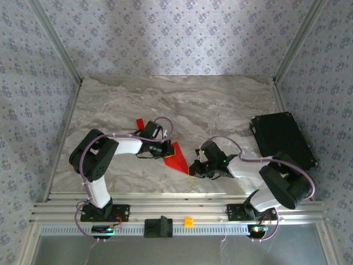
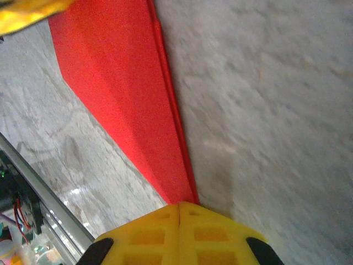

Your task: Fold a paper plane with a square sheet of paper (pick it up from the middle)

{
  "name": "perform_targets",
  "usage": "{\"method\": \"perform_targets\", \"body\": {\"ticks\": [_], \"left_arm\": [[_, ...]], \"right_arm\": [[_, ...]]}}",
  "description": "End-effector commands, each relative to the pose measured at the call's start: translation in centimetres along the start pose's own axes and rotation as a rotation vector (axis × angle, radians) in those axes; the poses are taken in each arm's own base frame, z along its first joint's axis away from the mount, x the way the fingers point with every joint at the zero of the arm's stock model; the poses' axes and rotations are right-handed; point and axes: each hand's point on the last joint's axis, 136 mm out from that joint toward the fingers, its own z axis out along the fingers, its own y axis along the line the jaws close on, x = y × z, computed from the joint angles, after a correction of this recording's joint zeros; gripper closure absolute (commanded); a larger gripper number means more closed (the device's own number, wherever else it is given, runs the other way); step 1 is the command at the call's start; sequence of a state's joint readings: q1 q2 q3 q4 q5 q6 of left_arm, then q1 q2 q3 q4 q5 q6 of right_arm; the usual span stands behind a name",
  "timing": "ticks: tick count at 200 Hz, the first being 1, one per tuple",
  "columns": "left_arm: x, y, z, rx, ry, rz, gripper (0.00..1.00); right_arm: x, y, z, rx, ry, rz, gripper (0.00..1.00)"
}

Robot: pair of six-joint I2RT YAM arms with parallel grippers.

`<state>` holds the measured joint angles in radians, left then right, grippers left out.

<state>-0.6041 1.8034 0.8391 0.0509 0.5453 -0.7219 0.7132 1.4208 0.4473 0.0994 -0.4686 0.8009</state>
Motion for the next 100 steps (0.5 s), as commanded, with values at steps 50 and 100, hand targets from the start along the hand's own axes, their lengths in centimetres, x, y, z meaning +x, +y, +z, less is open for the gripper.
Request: {"method": "perform_targets", "body": {"ticks": [50, 100], "left_arm": [[1.6, 4.8, 0.9, -0.185, 0.045, -0.056, 0.96], [1.6, 4.7, 0.8, -0.188, 0.044, -0.049, 0.96]], "right_arm": [[-4.4, 4.0, -1.4, -0.066, -0.044, -0.004, 0.99], [-5.5, 3.2, 2.7, -0.014, 0.022, 0.035, 0.98]]}}
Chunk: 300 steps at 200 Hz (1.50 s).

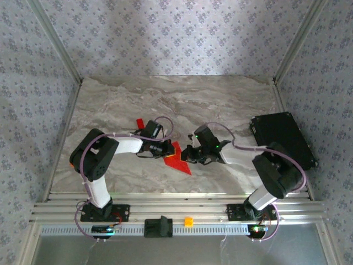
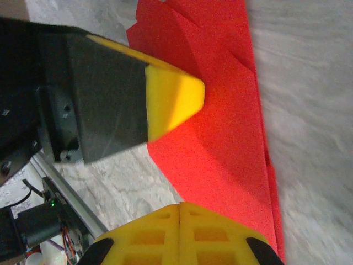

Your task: Fold a paper plane with a square sheet of paper (pick it up from the middle)

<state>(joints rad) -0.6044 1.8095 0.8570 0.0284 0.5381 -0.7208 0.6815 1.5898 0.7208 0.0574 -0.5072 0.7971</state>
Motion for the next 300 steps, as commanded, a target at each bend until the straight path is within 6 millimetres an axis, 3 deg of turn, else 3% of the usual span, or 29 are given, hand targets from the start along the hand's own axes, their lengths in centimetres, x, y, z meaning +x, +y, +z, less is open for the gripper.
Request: {"method": "perform_targets", "body": {"ticks": [1, 27, 48, 78, 112, 155, 183, 212, 250, 264, 300], "left_arm": [[1.7, 4.6, 0.8, -0.176, 0.041, -0.045, 0.96], [1.3, 3.8, 0.6, -0.158, 0.039, -0.037, 0.96], [0.2, 1.8, -0.3, -0.125, 0.027, -0.011, 0.95], [-1.5, -3.6, -2.0, 0.030, 0.006, 0.032, 0.90], [-0.3, -5.9, -1.8, 0.065, 0.011, 0.036, 0.92], [3.0, -3.5, 0.2, 0.046, 0.022, -0.059, 0.94], [3.6, -1.5, 1.0, -0.001, 0.027, -0.078, 0.95], [2.5, 0.6, 0.2, -0.065, -0.008, -0.107, 0.95], [-0.1, 1.8, -1.7, -0.118, -0.066, -0.128, 0.95], [-0.8, 1.7, -2.3, -0.112, -0.081, -0.135, 0.95], [-0.9, -1.7, -3.9, -0.047, -0.112, -0.060, 0.94]], "right_arm": [[1.0, -1.9, 1.6, 0.053, 0.054, 0.049, 0.98], [3.4, -5.4, 2.1, 0.143, 0.089, 0.092, 1.00], [5.5, -7.4, 2.0, 0.165, 0.108, 0.129, 1.00], [6.7, -8.2, 2.0, 0.159, 0.097, 0.159, 1.00], [6.4, -7.9, 2.2, 0.158, 0.086, 0.156, 1.00], [6.3, -7.9, 2.3, 0.162, 0.083, 0.163, 1.00], [6.5, -8.2, 2.3, 0.168, 0.085, 0.168, 1.00], [6.8, -8.5, 2.3, 0.178, 0.090, 0.167, 1.00], [7.4, -9.1, 2.3, 0.187, 0.097, 0.170, 1.00], [7.6, -9.3, 2.3, 0.187, 0.098, 0.174, 1.00], [7.6, -9.4, 2.3, 0.186, 0.095, 0.180, 1.00]]}}
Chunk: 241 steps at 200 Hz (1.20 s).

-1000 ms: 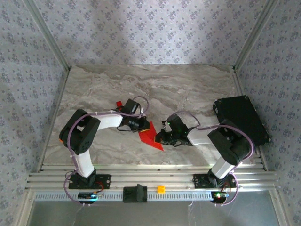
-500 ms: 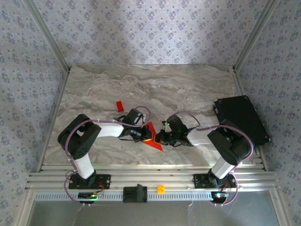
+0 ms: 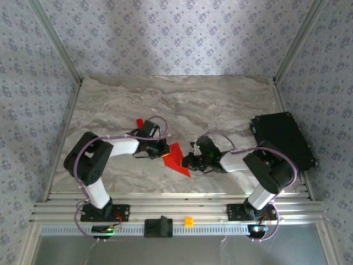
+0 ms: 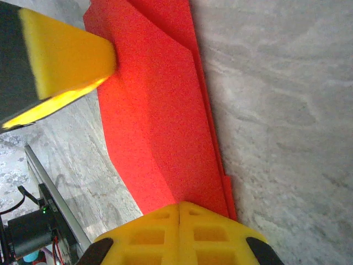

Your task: Fold a paper plane with a square sheet of paper (pick it up from the middle)

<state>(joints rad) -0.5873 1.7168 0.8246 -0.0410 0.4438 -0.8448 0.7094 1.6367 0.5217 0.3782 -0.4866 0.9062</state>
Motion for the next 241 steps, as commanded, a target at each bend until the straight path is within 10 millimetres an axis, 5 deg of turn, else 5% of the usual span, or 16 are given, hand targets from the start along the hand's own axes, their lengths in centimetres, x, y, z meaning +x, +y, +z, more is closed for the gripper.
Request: {"method": "perform_targets", "body": {"ticks": [1, 46, 93, 181, 241], "left_arm": [[-0.2, -2.8, -1.8, 0.033, -0.039, 0.081, 0.94], [2.5, -5.4, 0.0, 0.113, 0.041, 0.139, 0.94], [2.8, -3.2, 2.8, 0.070, 0.090, 0.093, 0.95], [-4.6, 3.7, 0.5, -0.006, 0.011, -0.004, 0.95], [-5.9, 2.2, -2.1, 0.005, -0.038, 0.015, 0.95]], "right_arm": [[4.8, -6.9, 0.1, 0.232, 0.124, 0.123, 1.00], [4.8, -6.9, 0.2, 0.230, 0.124, 0.127, 1.00], [4.9, -7.0, 0.2, 0.234, 0.126, 0.128, 1.00], [5.9, -8.1, 0.2, 0.239, 0.140, 0.140, 1.00], [6.2, -7.6, 0.3, 0.214, 0.148, 0.136, 1.00]]}}
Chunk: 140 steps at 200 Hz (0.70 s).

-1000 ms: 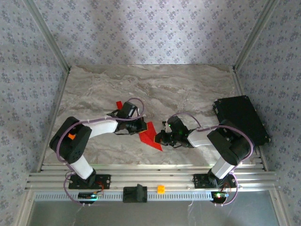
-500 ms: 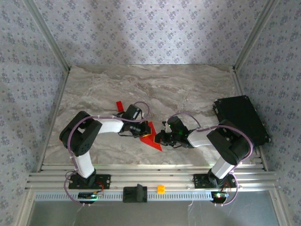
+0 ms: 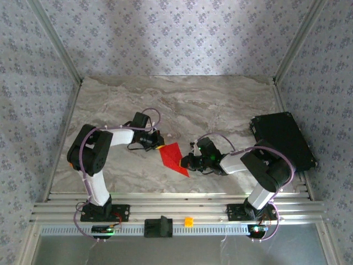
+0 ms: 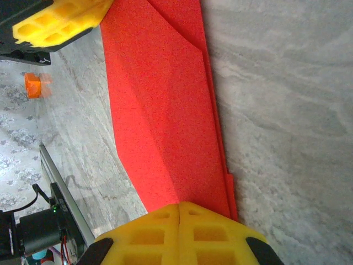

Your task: Fold a paper plane with a square sheet of paper (pick it up from the middle)

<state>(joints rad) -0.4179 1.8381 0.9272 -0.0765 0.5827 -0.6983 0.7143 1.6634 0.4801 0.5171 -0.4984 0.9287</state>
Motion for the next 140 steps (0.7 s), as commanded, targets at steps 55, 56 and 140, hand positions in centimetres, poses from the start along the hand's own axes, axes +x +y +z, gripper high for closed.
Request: {"method": "perform_targets", "body": {"ticks": [55, 56, 140], "left_arm": [[-1.2, -1.2, -4.3, -0.077, -0.131, 0.069, 0.93], [-1.2, -1.3, -4.4, -0.077, -0.132, 0.070, 0.94], [3.6, -6.0, -2.0, -0.016, -0.058, 0.215, 0.93]], "right_arm": [[5.7, -7.3, -0.9, 0.278, 0.164, 0.129, 1.00], [5.7, -7.3, -0.8, 0.277, 0.164, 0.129, 1.00], [1.4, -0.8, -0.4, 0.152, 0.088, 0.023, 0.92]]}}
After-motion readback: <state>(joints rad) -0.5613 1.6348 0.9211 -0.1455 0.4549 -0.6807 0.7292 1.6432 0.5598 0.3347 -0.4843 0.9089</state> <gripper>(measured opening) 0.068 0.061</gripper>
